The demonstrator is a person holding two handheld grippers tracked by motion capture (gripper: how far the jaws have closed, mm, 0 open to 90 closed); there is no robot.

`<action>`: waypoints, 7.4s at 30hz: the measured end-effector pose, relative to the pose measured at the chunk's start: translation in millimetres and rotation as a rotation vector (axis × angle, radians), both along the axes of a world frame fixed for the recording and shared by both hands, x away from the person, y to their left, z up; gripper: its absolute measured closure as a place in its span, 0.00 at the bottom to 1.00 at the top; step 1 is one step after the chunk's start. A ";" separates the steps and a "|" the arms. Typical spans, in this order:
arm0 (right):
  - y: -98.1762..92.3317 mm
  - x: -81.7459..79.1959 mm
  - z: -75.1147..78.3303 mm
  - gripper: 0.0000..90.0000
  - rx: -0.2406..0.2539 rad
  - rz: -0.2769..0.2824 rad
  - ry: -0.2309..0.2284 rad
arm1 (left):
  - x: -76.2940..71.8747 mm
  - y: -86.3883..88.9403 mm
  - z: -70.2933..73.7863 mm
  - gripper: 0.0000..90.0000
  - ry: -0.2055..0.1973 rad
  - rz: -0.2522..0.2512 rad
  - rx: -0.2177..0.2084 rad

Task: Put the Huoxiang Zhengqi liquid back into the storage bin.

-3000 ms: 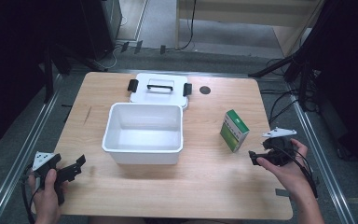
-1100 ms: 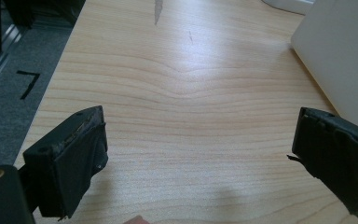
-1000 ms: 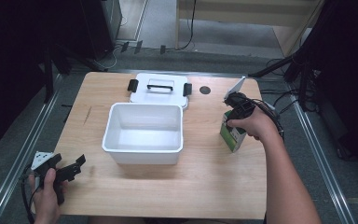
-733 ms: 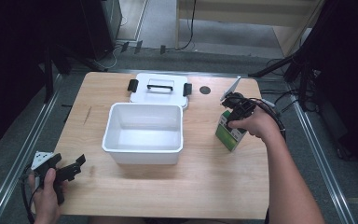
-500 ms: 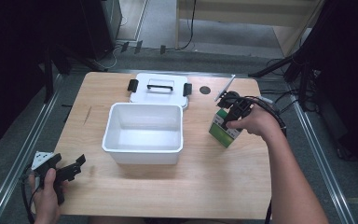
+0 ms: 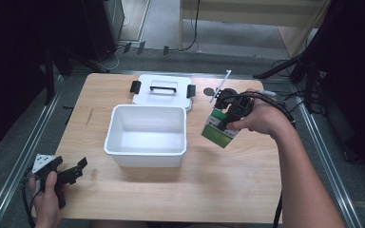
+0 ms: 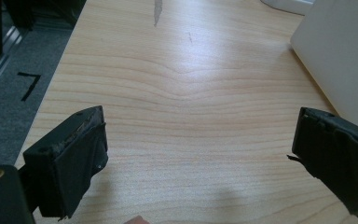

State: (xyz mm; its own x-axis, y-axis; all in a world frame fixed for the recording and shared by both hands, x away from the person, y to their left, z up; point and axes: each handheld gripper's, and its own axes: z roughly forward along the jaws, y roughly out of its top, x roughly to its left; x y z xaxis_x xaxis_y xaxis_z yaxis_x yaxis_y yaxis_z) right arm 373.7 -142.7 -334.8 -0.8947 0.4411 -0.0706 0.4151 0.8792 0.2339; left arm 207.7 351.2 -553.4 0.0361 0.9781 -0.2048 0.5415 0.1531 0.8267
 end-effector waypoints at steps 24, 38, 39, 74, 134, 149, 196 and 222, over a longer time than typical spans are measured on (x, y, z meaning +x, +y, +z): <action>35.8 -11.2 60.2 0.72 0.014 0.172 -0.067 | -0.2 -0.3 0.1 0.04 0.002 -0.002 0.003; 73.7 -11.9 71.3 0.72 0.045 0.259 -0.083 | -0.1 -0.1 0.1 0.04 0.003 -0.005 0.003; 76.8 -11.8 71.7 0.72 0.047 0.267 -0.084 | -0.1 0.0 0.1 0.04 0.004 -0.005 0.002; 140.6 -1.2 29.9 0.71 -0.028 0.457 -0.081 | 0.0 0.3 -0.2 0.04 0.001 0.005 -0.015; 167.2 12.2 -64.3 0.66 -0.141 0.456 -0.023 | -0.2 0.2 0.0 0.04 0.005 0.001 -0.012; 163.9 -0.7 -32.5 0.35 -0.042 0.278 -0.063 | -0.3 0.4 -0.1 0.04 0.006 0.004 -0.014; 3.1 -9.2 -38.4 0.00 0.434 -0.282 -0.274 | 0.2 -1.5 -0.3 0.04 0.008 0.000 0.000; -81.6 -33.2 -94.2 0.02 0.520 -0.495 -0.364 | 0.0 -1.3 -0.2 0.04 0.010 0.001 -0.002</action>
State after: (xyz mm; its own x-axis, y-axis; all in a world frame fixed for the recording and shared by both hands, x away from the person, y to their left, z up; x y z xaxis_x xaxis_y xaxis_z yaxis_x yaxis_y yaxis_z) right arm 340.5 -224.2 -429.0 -0.5471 0.8370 0.0035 0.5474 0.3546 0.7580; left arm 207.7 349.9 -553.6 0.0334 0.9777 -0.2073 0.5494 0.1553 0.8210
